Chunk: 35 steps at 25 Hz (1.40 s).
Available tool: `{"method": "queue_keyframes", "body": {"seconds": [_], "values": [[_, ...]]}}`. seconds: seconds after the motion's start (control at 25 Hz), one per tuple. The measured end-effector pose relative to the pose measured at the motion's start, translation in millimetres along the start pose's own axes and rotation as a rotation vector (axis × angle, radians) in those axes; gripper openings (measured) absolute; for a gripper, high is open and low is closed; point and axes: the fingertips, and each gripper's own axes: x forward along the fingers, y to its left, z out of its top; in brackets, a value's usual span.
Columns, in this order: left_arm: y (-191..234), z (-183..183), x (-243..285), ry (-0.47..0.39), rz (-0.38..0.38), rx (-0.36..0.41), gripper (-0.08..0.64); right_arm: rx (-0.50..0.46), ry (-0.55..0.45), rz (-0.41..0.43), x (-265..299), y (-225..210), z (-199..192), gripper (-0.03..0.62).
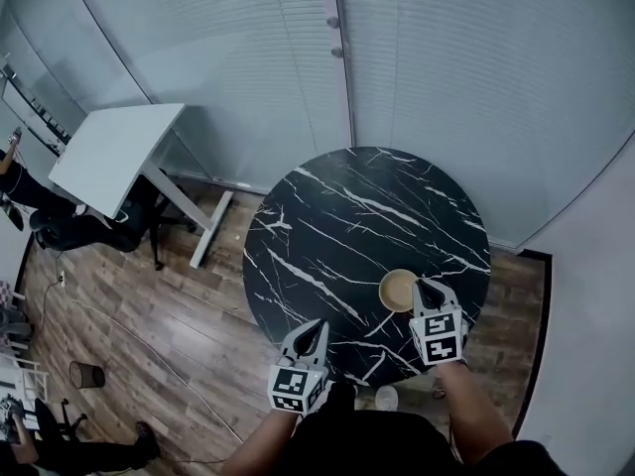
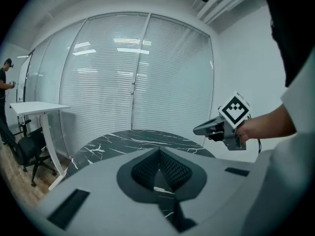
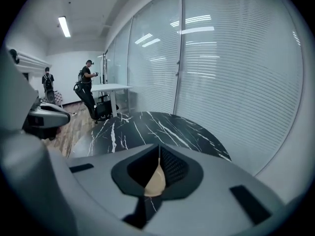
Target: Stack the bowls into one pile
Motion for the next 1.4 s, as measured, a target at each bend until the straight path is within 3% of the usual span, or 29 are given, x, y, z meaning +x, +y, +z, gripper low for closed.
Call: {"method": "queue_keyframes", "body": {"seconds": [0.6, 0.92, 1.24, 1.4], "values": [[-54.4, 49.4, -5.8, -0.12, -0.017, 0.067, 0.011, -0.04, -0.31, 0.062, -99.6, 12.3, 74.4, 0.009], [-83.7, 59.3, -19.3, -0.155, -0.009, 0.097, 0.011, -0.058, -0.348, 0.088, -135.2, 14.3, 66.9, 0.009], [-111.0, 59.6, -30.7, -0.177, -0.009, 0.098, 0.011, -0.135, -0.381, 0.089, -168.1, 17.5, 62.3, 0.008], [-119.0, 59.7, -33.2, -0.175, -0.013, 0.101, 0.011, -0.123, -0.402, 0.078, -180.2, 13.8, 60.0, 0.008]]}}
